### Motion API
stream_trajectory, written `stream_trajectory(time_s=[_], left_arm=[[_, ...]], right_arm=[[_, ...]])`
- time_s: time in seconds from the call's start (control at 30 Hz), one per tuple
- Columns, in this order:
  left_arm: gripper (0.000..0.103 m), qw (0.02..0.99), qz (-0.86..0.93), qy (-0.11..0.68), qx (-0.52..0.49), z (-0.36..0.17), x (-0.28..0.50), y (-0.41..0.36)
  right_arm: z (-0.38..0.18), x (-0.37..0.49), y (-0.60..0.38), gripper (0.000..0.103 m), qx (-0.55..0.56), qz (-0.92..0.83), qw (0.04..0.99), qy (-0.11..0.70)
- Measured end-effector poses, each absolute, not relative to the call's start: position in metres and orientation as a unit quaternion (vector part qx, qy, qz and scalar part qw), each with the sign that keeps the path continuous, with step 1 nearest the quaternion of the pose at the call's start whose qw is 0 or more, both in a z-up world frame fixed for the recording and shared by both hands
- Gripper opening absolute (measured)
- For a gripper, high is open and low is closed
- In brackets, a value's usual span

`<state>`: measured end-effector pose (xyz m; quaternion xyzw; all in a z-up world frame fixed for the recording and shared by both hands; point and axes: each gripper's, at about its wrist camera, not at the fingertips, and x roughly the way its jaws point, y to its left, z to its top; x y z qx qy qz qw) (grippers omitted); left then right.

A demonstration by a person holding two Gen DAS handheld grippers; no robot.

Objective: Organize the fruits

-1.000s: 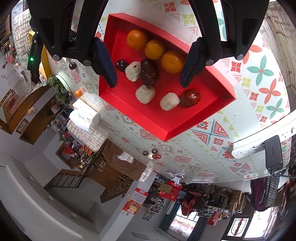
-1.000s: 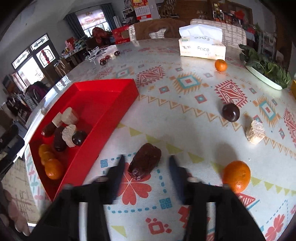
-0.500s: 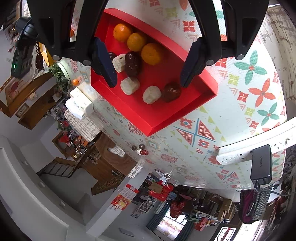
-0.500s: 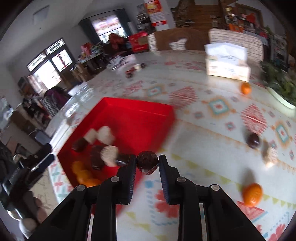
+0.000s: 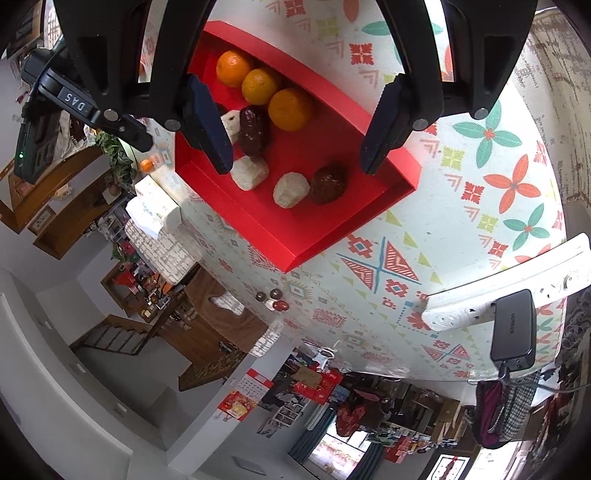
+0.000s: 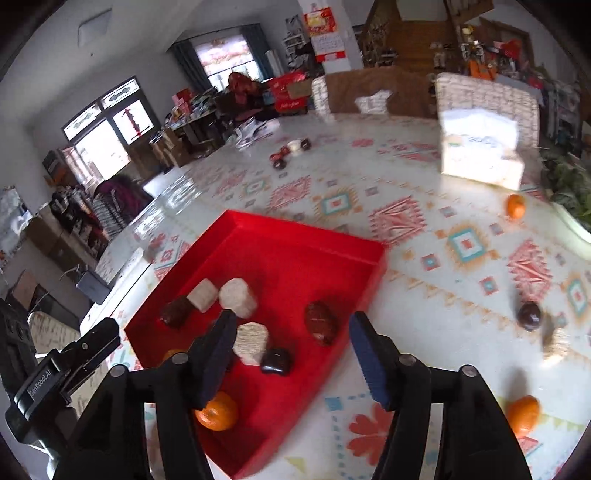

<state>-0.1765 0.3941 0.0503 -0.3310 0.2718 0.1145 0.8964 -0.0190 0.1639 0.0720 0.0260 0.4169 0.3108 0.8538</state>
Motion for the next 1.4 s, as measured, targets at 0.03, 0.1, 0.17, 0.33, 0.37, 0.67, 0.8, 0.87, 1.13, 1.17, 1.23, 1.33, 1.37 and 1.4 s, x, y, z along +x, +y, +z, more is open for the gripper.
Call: stream_trajectory(time_s=[0.03, 0.1, 0.17, 0.33, 0.37, 0.67, 0.8, 0.87, 1.13, 1.17, 1.23, 1.33, 1.37, 1.4], left_arm=[[0.071, 0.898, 0.111, 0.272, -0.328, 0.052, -0.176, 0.391], [0.071, 0.902, 0.104, 0.273, -0.319, 0.056, -0.176, 0.384], [0.071, 0.905, 0.097, 0.273, -0.31, 0.061, -0.176, 0.376], [0.076, 0.917, 0.066, 0.277, -0.279, 0.077, -0.173, 0.347], [0.076, 0.919, 0.062, 0.278, -0.274, 0.079, -0.172, 0.341], [0.08, 0.929, -0.01, 0.314, -0.196, 0.09, -0.155, 0.252], [0.08, 0.925, -0.043, 0.337, -0.172, 0.084, -0.147, 0.211], [0.08, 0.921, -0.058, 0.351, -0.162, 0.078, -0.142, 0.192], [0.08, 0.899, -0.095, 0.411, -0.115, 0.041, -0.107, 0.124], [0.08, 0.897, -0.097, 0.416, -0.112, 0.037, -0.103, 0.119], [0.08, 0.894, -0.091, 0.426, -0.104, 0.03, -0.093, 0.113], [0.08, 0.891, -0.08, 0.437, -0.096, 0.021, -0.082, 0.11], [0.08, 0.889, -0.077, 0.441, -0.095, 0.017, -0.079, 0.11], [0.08, 0.889, -0.074, 0.442, -0.094, 0.016, -0.077, 0.11]], right_arm=[[0.074, -0.02, 0.156, 0.075, 0.03, 0.307, 0.856, 0.414], [0.076, -0.021, 0.138, 0.077, 0.034, 0.293, 0.863, 0.409], [0.077, -0.024, 0.117, 0.078, 0.039, 0.279, 0.87, 0.405], [0.075, -0.034, 0.056, 0.078, 0.046, 0.233, 0.887, 0.397], [0.076, -0.038, 0.043, 0.078, 0.043, 0.222, 0.893, 0.39], [0.1, -0.083, -0.041, 0.103, -0.02, 0.105, 0.953, 0.282], [0.088, -0.077, -0.074, 0.103, -0.013, 0.074, 0.952, 0.296], [0.077, -0.071, -0.093, 0.103, 0.017, 0.073, 0.944, 0.321], [0.057, -0.074, -0.151, 0.103, 0.075, 0.057, 0.93, 0.355], [0.057, -0.075, -0.155, 0.103, 0.072, 0.055, 0.93, 0.356], [0.057, -0.076, -0.161, 0.103, 0.068, 0.053, 0.93, 0.358], [0.056, -0.075, -0.168, 0.103, 0.069, 0.054, 0.927, 0.364], [0.056, -0.074, -0.169, 0.103, 0.069, 0.055, 0.926, 0.366], [0.055, -0.072, -0.17, 0.103, 0.07, 0.055, 0.925, 0.368]])
